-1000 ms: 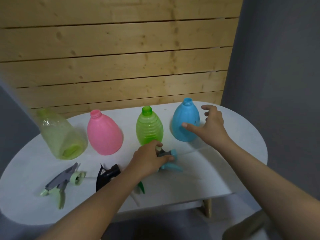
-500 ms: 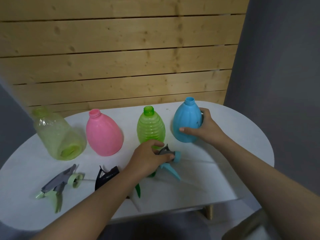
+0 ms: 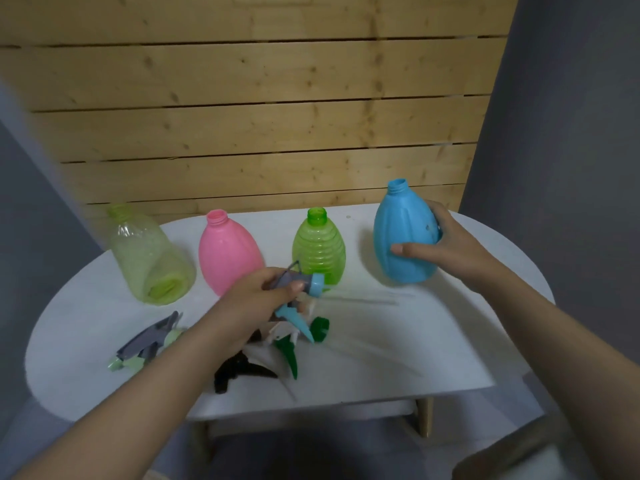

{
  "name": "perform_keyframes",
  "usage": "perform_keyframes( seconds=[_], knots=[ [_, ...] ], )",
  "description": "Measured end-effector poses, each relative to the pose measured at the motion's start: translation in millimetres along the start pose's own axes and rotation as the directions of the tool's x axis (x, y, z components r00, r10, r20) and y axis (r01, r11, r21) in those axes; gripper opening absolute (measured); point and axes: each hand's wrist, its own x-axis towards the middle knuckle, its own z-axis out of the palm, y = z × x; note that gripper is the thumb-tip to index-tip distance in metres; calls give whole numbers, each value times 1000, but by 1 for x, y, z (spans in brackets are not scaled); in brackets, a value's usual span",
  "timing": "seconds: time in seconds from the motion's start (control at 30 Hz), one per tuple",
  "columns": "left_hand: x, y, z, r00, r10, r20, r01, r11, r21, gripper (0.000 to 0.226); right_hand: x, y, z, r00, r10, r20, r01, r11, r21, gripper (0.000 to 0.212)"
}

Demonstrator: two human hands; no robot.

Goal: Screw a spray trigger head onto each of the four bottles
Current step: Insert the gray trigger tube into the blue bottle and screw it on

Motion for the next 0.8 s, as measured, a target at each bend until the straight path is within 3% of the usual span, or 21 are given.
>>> perform_keyframes(
  seconds=[0.17, 0.37, 0.8],
  knots=[
    [-9, -2, -28, 998, -15, -65, 11, 998, -66, 12, -16, -1, -8, 988, 16, 150, -16, 1000, -4, 84],
    [-14, -5, -45, 994, -74, -83, 54, 974, -220, 21, -29, -1, -4, 962, 18, 271, 26, 987, -156, 90],
    [-21, -2, -42, 986, 0, -165, -47, 960, -276, 12, -35, -4, 12, 950, -154, 273, 231, 933, -275, 77]
  ],
)
